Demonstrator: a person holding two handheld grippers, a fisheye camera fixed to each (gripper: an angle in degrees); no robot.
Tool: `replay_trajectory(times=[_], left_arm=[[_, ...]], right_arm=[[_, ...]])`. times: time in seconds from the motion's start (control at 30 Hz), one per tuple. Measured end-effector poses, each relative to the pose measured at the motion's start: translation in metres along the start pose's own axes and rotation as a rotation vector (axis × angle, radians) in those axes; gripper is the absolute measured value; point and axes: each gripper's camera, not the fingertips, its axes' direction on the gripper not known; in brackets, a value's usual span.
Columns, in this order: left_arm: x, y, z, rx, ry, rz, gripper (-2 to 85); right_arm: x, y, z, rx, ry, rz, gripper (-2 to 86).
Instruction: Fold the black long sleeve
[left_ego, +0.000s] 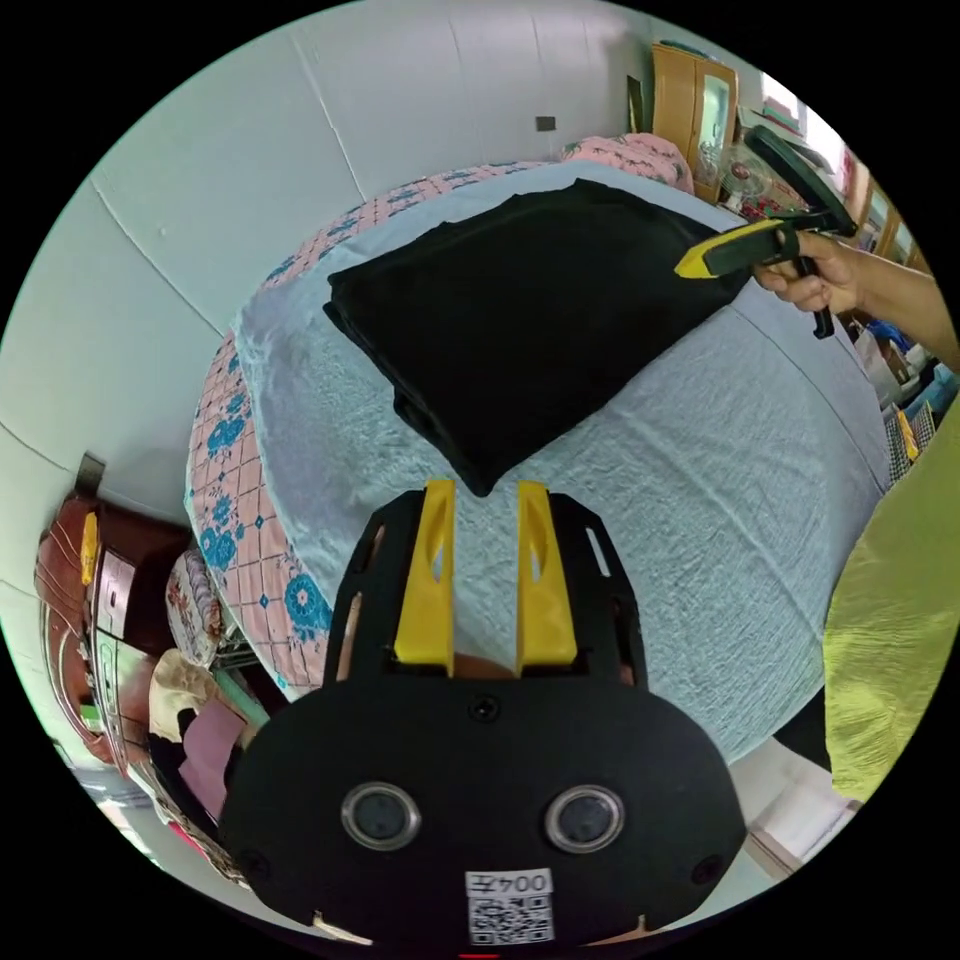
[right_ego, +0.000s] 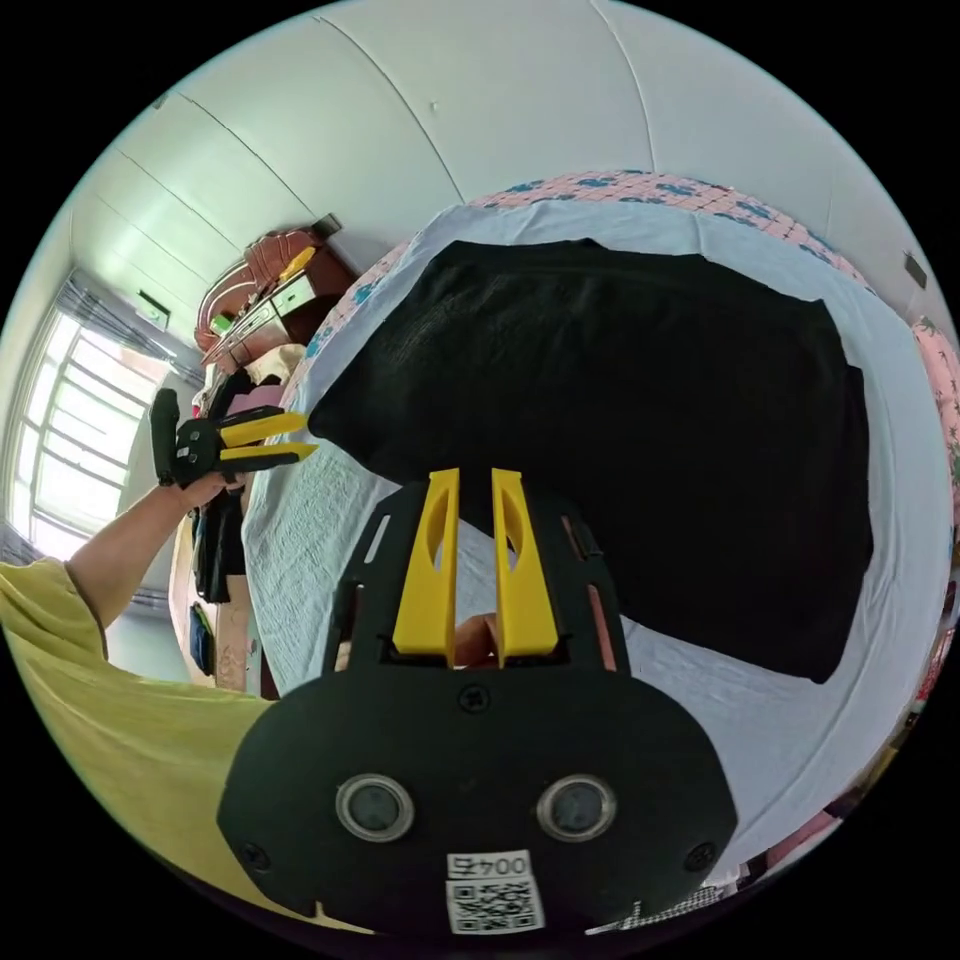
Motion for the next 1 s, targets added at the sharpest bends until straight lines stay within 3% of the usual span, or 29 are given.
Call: replay_trajectory(times=[0.2,0.43,0.6,0.67,0.77,1.0], left_arm=[[0.028,-0.010,0.040,-0.016,0.010,0.077,3.6],[0.047,-0.003,0.022,-0.053,0.026,0.004,4.1],[0.089,-0.034,-0.033,0.088,0.035,0.013,8.3],[0.155,-0.084,-0.038,0.149,0.046,0.126,10.6],[0.259,-0.153,-0.020,0.187,0.049,0.254,12.0],[0.477,-0.258,0.052,0.152,-0.013,0.553,13.9]], right_arm=[[0.026,0.002,0.032,-0.163,0.131,0.022,5.0],[0.102,0.028,-0.059,0.032,0.025,0.118,10.4],[0.249,0.112,-0.162,0.233,-0.040,0.521,11.3],[0.319,0.157,-0.188,0.300,-0.076,0.738,11.6],[0.375,0.184,-0.197,0.352,-0.149,0.876,12.2],[0.440,0.178,-0.179,0.312,-0.259,0.946,7.3]])
